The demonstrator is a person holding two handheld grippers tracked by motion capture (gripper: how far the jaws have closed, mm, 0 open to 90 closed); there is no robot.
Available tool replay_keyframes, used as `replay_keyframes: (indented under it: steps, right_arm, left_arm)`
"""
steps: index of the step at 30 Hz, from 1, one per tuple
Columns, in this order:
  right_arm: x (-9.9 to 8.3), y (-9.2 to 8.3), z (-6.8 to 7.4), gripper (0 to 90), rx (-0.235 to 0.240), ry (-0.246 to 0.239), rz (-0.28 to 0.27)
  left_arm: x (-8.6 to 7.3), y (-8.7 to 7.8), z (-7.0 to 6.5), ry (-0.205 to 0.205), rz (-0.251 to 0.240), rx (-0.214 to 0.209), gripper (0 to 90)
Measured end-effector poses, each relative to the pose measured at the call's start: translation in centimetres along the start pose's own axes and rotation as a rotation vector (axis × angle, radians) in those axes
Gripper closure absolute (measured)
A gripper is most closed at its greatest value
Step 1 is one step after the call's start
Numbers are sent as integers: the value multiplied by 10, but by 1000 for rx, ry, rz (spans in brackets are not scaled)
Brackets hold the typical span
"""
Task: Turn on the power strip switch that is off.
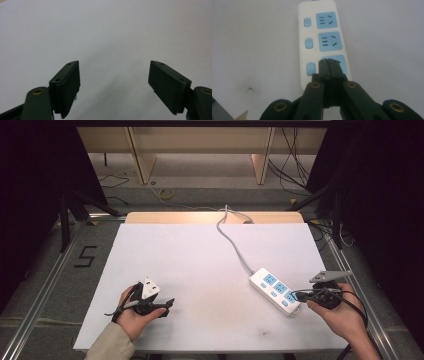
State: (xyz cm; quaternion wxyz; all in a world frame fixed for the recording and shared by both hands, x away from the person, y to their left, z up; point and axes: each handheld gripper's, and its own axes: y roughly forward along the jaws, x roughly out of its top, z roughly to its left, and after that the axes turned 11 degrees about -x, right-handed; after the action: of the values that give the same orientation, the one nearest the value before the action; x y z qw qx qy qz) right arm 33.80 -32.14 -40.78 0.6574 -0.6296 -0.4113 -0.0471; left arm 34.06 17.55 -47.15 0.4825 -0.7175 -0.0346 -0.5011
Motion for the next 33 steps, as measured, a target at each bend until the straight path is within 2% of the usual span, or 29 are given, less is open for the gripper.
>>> replay_keyframes:
  steps: [33]
  right_arm:
    - [18,3,2,900,20,-33,105]
  left_arm:
    - [0,0,1,3,0,4,255]
